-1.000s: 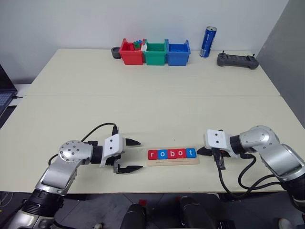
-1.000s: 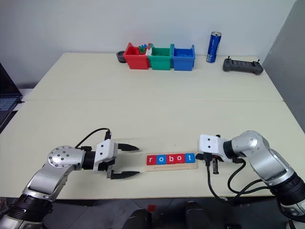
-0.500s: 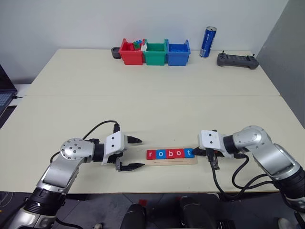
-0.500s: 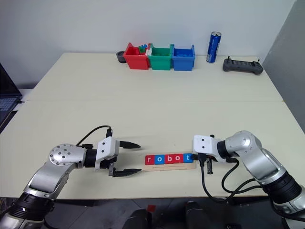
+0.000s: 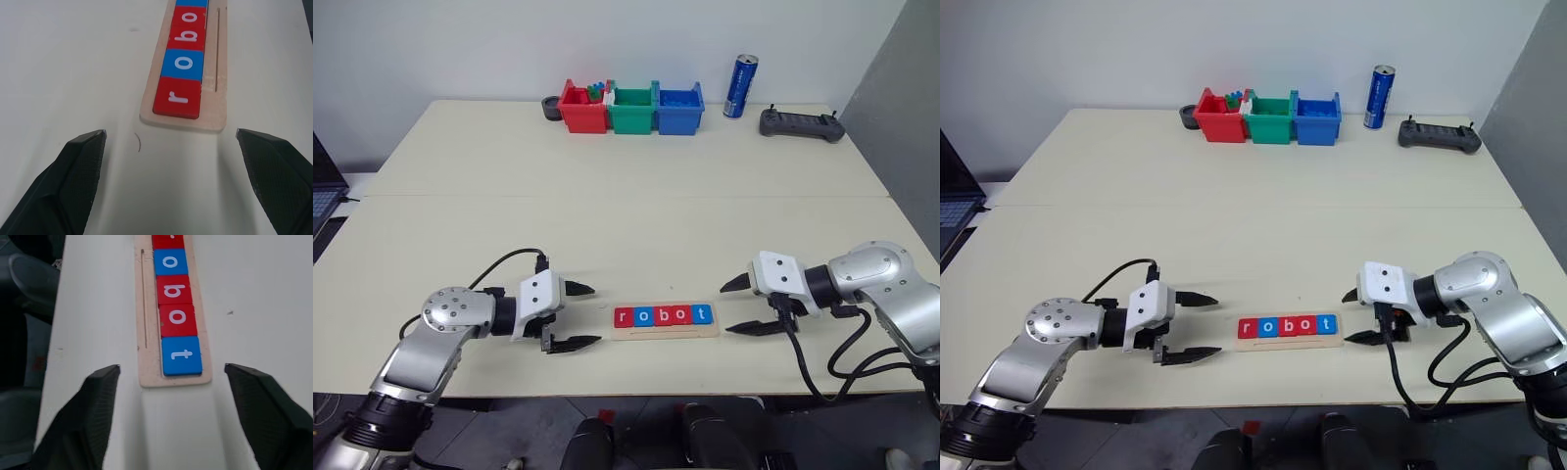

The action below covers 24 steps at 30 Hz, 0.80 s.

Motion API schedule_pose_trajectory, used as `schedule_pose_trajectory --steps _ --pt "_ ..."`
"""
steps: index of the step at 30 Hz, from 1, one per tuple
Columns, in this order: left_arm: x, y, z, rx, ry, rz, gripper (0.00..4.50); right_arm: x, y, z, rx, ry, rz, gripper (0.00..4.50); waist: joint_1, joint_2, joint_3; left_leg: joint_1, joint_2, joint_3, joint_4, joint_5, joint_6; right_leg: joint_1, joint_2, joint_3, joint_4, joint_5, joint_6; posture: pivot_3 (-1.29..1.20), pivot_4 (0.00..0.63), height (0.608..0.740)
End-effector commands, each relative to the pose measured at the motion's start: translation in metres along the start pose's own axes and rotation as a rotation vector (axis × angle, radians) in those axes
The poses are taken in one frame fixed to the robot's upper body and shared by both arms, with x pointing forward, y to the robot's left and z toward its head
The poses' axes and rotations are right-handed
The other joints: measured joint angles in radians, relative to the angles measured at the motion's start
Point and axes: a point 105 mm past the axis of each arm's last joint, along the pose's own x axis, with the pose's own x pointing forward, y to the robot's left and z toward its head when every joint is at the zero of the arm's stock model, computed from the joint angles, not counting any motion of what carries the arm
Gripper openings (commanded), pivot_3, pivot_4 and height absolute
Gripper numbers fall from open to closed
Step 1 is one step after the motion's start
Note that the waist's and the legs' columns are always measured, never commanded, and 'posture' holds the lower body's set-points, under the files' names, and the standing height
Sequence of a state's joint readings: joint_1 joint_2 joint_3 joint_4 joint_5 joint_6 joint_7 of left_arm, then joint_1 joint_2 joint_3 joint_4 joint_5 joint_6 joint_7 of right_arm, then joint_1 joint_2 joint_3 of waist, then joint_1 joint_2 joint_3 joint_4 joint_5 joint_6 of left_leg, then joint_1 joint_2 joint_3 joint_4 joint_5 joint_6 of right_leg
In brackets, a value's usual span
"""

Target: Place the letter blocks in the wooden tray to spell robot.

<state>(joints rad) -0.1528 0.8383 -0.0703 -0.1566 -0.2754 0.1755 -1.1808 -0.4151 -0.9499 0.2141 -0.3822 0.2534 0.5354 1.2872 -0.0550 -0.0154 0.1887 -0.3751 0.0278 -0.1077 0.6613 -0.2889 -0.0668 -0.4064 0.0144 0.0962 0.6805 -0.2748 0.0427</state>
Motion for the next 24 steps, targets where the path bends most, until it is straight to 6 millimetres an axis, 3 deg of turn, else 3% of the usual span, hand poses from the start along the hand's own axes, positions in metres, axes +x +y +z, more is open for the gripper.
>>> schedule_pose_trajectory --steps 1,24 --pt "-0.008 0.002 0.014 0.035 -0.043 0.001 4.50 -0.014 -0.006 0.011 -0.039 -0.035 -0.047 4.47 0.000 0.000 0.000 0.000 0.000 0.000 0.000 0.000 0.000 0.000 0.000 0.000 0.000 0.000 0.000 0.00 0.150 0.740" --pt "-0.008 0.006 0.029 0.044 -0.140 0.044 4.50 -0.025 -0.017 0.015 -0.038 -0.104 -0.120 4.47 0.001 0.000 0.000 0.000 0.000 0.000 0.000 0.000 0.000 0.000 0.000 0.000 0.000 0.000 0.000 0.00 0.150 0.740"
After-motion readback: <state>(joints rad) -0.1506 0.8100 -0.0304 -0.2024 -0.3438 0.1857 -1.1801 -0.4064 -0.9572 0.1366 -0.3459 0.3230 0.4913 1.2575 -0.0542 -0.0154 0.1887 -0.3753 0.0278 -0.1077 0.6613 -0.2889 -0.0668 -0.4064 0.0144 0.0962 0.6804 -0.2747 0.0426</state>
